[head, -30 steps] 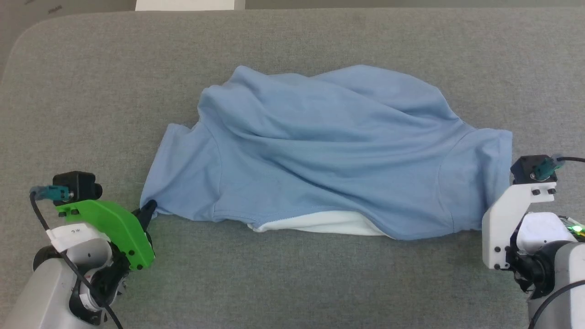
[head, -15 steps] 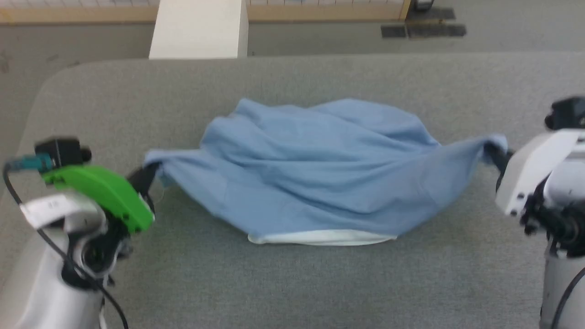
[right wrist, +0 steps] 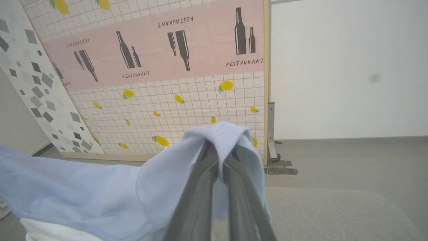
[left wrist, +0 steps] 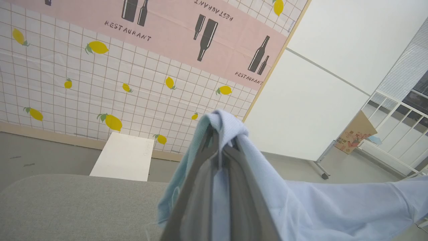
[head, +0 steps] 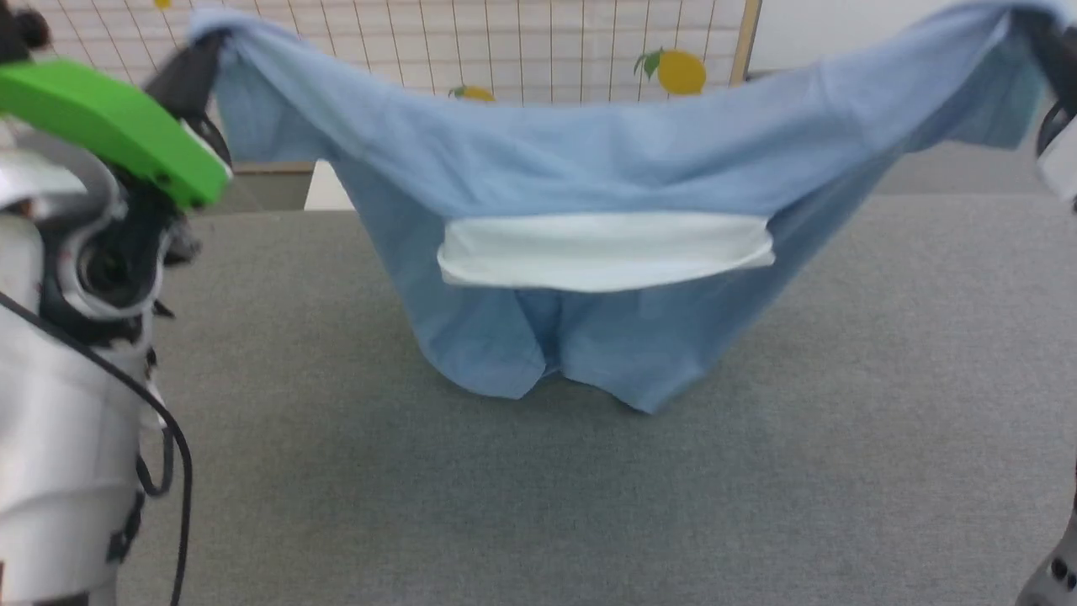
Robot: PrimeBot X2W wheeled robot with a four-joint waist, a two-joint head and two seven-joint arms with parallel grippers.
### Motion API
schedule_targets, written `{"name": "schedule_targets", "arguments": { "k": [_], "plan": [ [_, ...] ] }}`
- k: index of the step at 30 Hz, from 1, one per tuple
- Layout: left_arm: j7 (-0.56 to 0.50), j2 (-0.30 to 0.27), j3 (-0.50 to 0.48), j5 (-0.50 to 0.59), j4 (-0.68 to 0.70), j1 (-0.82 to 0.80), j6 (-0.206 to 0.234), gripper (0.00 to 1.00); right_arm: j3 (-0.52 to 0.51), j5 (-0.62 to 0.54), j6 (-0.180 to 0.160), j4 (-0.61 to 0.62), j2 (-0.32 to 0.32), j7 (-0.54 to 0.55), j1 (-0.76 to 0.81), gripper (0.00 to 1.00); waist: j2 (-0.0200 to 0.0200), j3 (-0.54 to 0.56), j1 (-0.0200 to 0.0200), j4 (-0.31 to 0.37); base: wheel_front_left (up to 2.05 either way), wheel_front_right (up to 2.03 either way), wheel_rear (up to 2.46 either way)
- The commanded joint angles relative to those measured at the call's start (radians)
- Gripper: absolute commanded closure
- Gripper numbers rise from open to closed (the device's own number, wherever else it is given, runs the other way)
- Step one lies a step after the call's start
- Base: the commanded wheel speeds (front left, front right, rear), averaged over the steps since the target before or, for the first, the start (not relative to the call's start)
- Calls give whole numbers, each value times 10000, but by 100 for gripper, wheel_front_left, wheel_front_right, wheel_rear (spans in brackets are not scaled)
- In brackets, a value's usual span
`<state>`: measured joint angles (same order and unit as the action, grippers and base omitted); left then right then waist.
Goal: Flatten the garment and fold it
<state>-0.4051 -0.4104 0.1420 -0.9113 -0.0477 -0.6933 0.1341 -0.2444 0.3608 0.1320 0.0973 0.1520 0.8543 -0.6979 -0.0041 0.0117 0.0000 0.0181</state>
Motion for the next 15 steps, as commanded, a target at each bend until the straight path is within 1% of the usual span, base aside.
{"name": "schedule_targets", "arguments": {
  "k": [1, 6, 9, 15],
  "plan": [
    [100, -52, -60, 142, -123, -364, 47, 100, -89, 46, -13, -115, 10, -158, -278, 100, 41, 202, 0, -1, 0, 0, 0],
    [313, -149, -121, 327, -632, -1193, -20, 100, -510, -104, -13, -333, -120, -854, -928, 100, 41, 235, 0, -36, 0, 0, 0],
    [268, -167, -51, 340, -964, -1484, -115, 100, -559, -242, -13, -494, -190, -1018, -1070, 100, 41, 155, 0, -68, 0, 0, 0],
    [85, -444, 113, 585, -1824, -2242, -216, 100, -652, -739, -13, -839, -352, -1108, -1674, 100, 41, -612, 0, -88, 0, 0, 0]
  ]
}}
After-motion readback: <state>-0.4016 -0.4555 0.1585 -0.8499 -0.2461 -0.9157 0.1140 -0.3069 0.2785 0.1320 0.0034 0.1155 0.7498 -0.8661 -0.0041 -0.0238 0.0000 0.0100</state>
